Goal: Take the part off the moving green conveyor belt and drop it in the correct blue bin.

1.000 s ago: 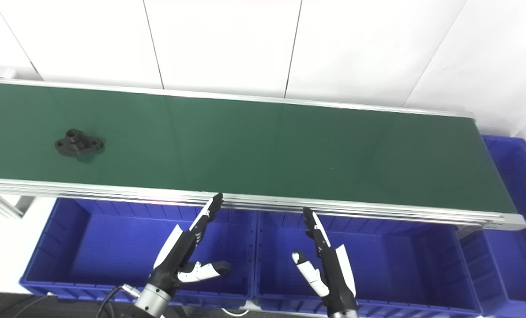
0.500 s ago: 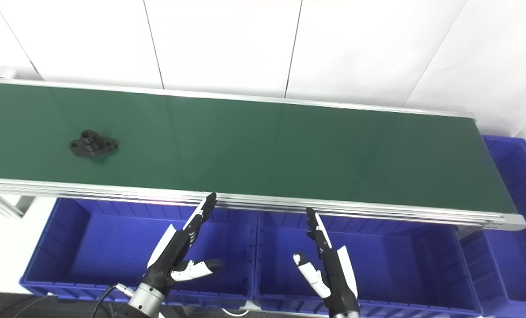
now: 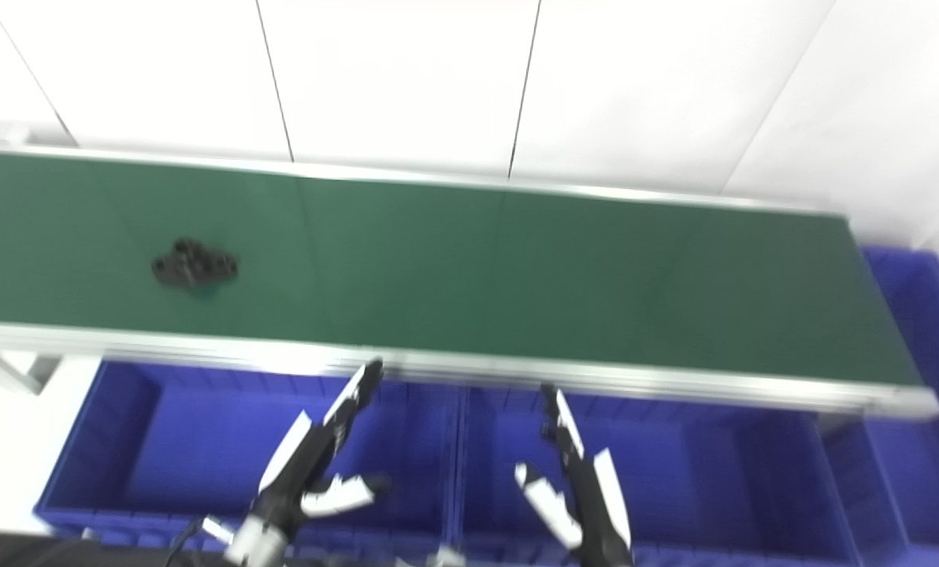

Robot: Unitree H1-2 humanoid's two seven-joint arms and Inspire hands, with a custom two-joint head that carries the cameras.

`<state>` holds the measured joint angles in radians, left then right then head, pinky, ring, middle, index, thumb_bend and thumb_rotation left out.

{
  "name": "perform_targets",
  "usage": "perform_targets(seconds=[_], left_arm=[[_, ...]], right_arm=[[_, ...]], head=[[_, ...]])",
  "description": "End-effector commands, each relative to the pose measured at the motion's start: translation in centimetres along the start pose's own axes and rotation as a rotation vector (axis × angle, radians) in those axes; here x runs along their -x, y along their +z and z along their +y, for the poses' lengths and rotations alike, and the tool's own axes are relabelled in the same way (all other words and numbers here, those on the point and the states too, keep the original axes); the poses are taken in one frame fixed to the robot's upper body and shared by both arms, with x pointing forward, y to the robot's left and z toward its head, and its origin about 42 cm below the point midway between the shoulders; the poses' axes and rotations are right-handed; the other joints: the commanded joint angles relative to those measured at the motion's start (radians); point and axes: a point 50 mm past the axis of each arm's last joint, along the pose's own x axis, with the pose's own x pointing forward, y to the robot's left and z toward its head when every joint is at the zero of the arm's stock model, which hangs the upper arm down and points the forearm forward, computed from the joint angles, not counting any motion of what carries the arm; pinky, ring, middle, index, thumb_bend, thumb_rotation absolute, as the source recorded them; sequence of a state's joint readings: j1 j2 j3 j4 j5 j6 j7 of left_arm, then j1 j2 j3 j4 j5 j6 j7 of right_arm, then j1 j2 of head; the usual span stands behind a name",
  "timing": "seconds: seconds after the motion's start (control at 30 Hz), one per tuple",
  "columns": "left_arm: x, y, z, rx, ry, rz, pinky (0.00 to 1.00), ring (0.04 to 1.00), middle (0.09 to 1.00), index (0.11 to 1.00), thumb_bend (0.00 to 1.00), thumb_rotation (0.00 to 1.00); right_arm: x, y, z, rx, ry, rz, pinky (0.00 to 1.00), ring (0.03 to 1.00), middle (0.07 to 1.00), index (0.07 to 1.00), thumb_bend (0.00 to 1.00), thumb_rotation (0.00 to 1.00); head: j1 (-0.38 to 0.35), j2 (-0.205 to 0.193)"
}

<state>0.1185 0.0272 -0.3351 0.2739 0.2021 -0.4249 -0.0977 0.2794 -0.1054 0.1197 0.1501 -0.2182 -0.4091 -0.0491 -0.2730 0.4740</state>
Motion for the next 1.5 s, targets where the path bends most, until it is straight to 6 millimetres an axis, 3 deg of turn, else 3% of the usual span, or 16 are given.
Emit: perform_targets(seconds=[0.0,0.37,0.87,1.0,1.2,1.47], left_arm=[[-0.7,0.8,0.4,-0.006,-0.001,-0.066,1.0,1.0,1.0,1.0,0.78,0.68],[-0.7,0.7,0.5,-0.013,-0.003,-0.062,0.99,1.0,1.0,1.0,0.79,0.67],[-0.7,0.8,0.6,-0.018,0.0,-0.066,0.99,1.0,1.0,1.0,0.79,0.68],[-0.8,0.9,0.6,0.002,0.001,-0.064,0.99,1.0,1.0,1.0,0.79,0.69],[-1.0,1.5,0.7,0.024,0.01,-0.073,1.0,1.0,1.0,1.0,0.69,0.84],[-1.1,2.1,0.7,0.012,0.02,-0.076,1.0,1.0,1.0,1.0,0.66,0.91]], right_arm=[[-0.4,0.7,0.1,-0.007,-0.01,-0.048,0.9,0.975,0.994,0.995,0.78,0.93],[-0.3,0.7,0.3,-0.01,-0.014,-0.041,0.92,0.981,0.991,0.993,0.82,0.94],[-0.4,0.7,0.1,-0.021,-0.017,-0.059,0.92,0.98,0.992,0.995,0.79,0.94],[-0.4,0.8,0.1,-0.022,-0.022,-0.063,0.92,0.979,0.993,0.993,0.79,0.93],[-0.5,1.3,-0.2,-0.005,-0.023,-0.07,0.93,0.982,0.995,0.999,0.77,0.96],[-1.0,2.1,-0.6,-0.018,-0.038,-0.087,0.92,0.966,0.974,0.984,0.78,0.95]], head=[[0.002,-0.002],[0.002,-0.005],[0.008,-0.001],[0.016,0.024],[0.023,0.081],[0.036,0.138]])
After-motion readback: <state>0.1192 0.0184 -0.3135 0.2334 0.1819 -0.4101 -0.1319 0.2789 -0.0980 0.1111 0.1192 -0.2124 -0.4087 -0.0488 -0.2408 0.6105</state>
